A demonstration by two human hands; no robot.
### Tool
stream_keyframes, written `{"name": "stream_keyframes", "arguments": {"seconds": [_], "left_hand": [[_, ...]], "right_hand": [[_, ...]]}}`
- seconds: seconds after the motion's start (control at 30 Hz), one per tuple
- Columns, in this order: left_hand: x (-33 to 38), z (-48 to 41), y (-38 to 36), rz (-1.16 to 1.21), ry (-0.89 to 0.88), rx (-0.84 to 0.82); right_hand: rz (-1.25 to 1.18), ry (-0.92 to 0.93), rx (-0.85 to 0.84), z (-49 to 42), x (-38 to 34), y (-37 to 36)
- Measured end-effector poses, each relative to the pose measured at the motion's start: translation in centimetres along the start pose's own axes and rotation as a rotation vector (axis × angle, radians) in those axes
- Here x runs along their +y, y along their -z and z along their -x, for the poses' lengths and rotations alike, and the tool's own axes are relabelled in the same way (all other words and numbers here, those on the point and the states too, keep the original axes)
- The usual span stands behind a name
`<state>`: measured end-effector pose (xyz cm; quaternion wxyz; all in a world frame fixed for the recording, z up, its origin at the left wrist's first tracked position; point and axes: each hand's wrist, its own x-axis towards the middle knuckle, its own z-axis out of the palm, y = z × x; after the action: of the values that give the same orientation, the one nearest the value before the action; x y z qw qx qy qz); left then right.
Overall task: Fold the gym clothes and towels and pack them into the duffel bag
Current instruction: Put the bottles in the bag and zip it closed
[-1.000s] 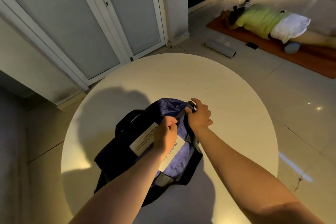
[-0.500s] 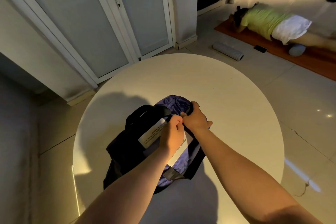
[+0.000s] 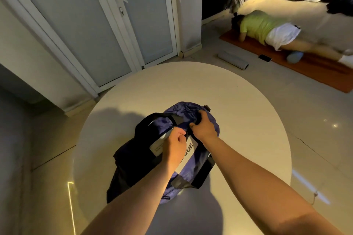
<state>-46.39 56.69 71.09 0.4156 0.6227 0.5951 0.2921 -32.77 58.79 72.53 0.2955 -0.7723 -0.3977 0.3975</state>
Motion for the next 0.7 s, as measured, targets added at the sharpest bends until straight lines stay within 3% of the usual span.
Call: {"name": "stream_keyframes", "arguments": {"seconds": [0.13, 0.27, 0.53, 0.7], "left_hand": [[0.2, 0.7, 0.0, 0.028, 0.008, -0.017], [0.1, 1.7, 0.6, -0.003, -0.007, -0.063], [-0.9, 2.0, 1.2, -0.050, 0.002, -0.076], [-0.7, 2.3, 1.6, -0.045, 0.017, -0.060]], "right_hand": [[0.015, -0.026, -0.086, 1.2, 0.5, -2.2], [-0.022, -0.067, -0.020, 1.4, 0.9, -3.0], [0.309, 0.010, 0.014, 2.3, 1.9, -3.8], [0.119, 0.038, 0.107, 2.8, 2.7, -4.2]]}}
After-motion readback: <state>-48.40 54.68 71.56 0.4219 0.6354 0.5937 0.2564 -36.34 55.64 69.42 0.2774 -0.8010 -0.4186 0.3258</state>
